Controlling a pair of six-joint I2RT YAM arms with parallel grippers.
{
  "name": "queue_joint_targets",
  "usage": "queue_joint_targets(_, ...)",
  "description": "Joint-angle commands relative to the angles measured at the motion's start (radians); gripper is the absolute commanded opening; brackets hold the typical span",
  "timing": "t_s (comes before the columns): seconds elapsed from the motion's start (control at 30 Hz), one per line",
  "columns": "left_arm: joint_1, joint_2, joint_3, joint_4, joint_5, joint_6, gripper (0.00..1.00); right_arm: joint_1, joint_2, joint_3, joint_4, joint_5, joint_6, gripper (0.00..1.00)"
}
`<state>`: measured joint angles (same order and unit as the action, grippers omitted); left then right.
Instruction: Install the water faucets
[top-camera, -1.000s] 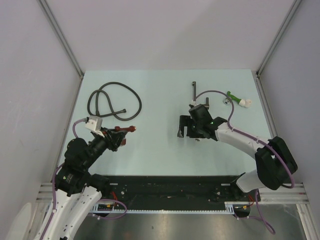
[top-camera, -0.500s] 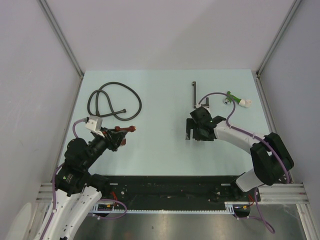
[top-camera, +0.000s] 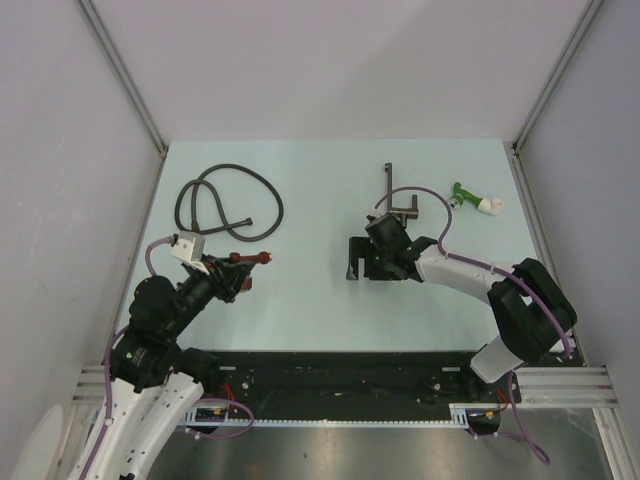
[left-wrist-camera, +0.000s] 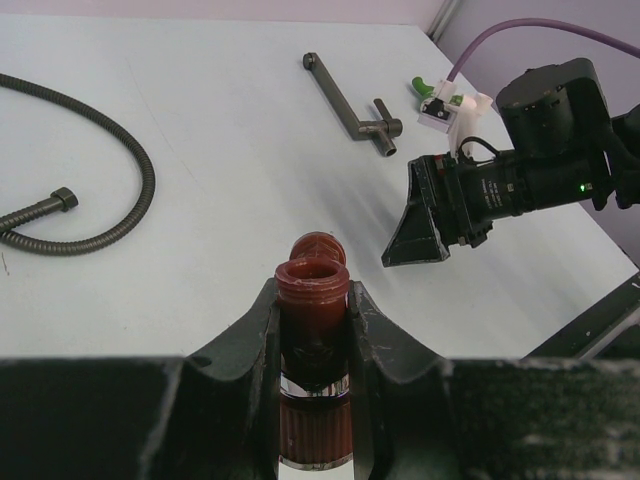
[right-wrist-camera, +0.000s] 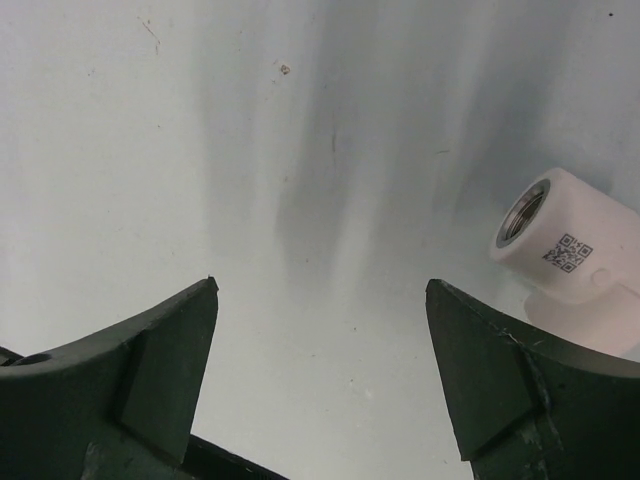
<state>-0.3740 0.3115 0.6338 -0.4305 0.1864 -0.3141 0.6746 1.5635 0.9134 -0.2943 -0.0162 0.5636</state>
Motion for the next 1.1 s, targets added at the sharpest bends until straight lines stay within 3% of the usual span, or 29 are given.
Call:
queue_joint_targets(0.0,-0.006,0.008,-0.003,0.035,-0.001,-0.01,0.0,0.006,-0.068,0.018,-0.002,0.007,-0.022,0.87)
queue_joint_targets(0.3,-0.006,0.011,-0.005,0.039,0.002,-0.01,0.0,-0.045,-0.234,0.009,-0.212,0.308,-0.002,0.79)
queue_joint_targets(0.53,-0.008,0.014,-0.005,0.039,0.004,-0.01,0.0,-0.145,-0.217,-0.103,-0.125,0.176,0.042,0.79)
queue_joint_targets(0.9,-0.008,0.02,-0.006,0.041,0.007,-0.01,0.0,-0.167,-0.112,-0.143,-0.013,0.15,0.039,0.78)
queue_joint_targets(1.07,-0.006,0.021,-0.006,0.041,0.007,-0.01,0.0,-0.167,-0.057,-0.143,0.009,0.15,0.036,0.72)
